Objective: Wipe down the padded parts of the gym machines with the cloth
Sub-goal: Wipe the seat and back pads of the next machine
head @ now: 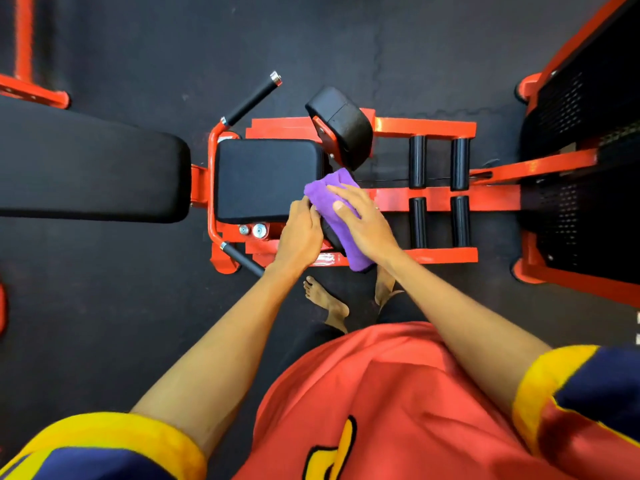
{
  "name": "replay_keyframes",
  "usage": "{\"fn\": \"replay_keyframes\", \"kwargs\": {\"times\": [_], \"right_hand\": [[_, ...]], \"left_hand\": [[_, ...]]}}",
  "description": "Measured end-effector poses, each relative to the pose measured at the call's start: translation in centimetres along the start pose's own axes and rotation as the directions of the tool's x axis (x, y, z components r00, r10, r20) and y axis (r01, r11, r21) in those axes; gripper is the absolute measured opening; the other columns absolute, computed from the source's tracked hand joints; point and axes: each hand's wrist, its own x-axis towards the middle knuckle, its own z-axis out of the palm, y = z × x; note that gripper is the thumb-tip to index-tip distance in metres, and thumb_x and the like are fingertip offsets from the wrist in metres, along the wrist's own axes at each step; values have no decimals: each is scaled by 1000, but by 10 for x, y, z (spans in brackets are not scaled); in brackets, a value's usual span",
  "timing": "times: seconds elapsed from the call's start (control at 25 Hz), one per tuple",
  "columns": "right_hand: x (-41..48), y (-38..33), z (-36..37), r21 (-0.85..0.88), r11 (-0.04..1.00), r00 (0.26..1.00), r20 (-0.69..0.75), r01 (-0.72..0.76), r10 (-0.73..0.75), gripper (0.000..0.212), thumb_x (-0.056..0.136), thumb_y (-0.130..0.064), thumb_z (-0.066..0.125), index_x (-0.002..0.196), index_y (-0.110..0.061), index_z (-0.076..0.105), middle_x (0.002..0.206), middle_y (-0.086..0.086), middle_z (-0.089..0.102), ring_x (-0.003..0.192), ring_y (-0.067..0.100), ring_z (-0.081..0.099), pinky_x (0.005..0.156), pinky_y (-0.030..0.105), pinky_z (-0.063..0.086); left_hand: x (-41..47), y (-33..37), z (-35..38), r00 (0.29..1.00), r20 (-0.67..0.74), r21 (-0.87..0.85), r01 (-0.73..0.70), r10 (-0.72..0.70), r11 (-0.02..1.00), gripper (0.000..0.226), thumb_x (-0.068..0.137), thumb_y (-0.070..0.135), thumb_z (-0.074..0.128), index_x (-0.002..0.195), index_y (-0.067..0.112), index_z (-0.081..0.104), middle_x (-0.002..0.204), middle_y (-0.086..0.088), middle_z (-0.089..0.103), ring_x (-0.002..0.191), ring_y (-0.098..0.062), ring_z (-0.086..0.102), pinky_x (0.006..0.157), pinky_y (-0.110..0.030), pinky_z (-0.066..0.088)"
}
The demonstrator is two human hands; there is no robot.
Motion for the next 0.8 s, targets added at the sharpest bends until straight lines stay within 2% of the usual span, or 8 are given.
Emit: {"fn": "replay_keyframes", "kwargs": {"times": [0.08,0.16,0.24,0.32,0.44,0.56,0.68,0.8], "right_hand": [[4,13,-2,127,968,966,-115,-217,232,34,102,-42,53,129,-28,68,134,-8,62,126,15,57,110,31,42],[12,19,-8,436,788,849,-95,-434,520,32,96,-42,59,114,-19,72,116,3,71,113,24,65,102,35,51],[8,16,-11,585,647,751,-95,-488,653,24,96,-37,60,104,-17,72,104,6,71,103,25,65,89,33,52],[-8,3,2,544,733,764,-234,-409,601,18,97,-34,58,101,-23,72,113,4,68,108,22,61,93,35,48],[-39,-14,28,136,960,856,-434,-245,280,29,101,-34,55,127,-27,66,144,-3,50,130,16,42,109,28,32],[-39,3,24,22,997,889,-453,-67,70,25,101,-39,53,120,-30,66,134,-6,56,125,11,43,101,11,29],[-18,37,-1,351,922,894,-345,-160,286,22,99,-46,48,96,-34,66,110,-6,65,102,9,56,95,25,43],[13,75,-13,327,861,891,-103,-389,442,38,98,-49,51,120,-23,69,126,1,66,107,12,58,105,37,44]], "left_hand": [[-13,9,-1,1000,-16,17,4,-4,1000,53,110,40,24,151,11,40,144,-14,47,131,-28,49,111,-39,36],[-19,12,3,999,-46,19,25,-24,1000,54,111,35,24,155,5,31,152,-15,39,138,-28,41,112,-35,30],[-21,8,7,998,-55,5,14,-14,1000,53,111,36,23,152,4,36,149,-16,41,137,-31,43,111,-38,33],[-17,3,11,998,-58,-20,11,-12,1000,52,111,37,22,146,4,41,143,-15,44,131,-31,47,106,-38,37],[-20,1,18,995,-84,-87,54,-62,995,52,110,39,22,145,4,40,145,-14,42,131,-31,48,108,-42,39],[-28,3,29,990,-125,-188,44,-68,981,51,111,36,25,150,5,36,152,-15,38,137,-29,42,109,-32,33],[-32,7,34,984,-139,-258,77,-115,963,53,112,33,26,158,6,25,161,-10,28,145,-22,32,106,-19,22],[-21,7,30,980,-182,-288,29,-84,957,50,112,29,28,156,5,29,159,-10,31,146,-22,33,112,-19,23]]}}
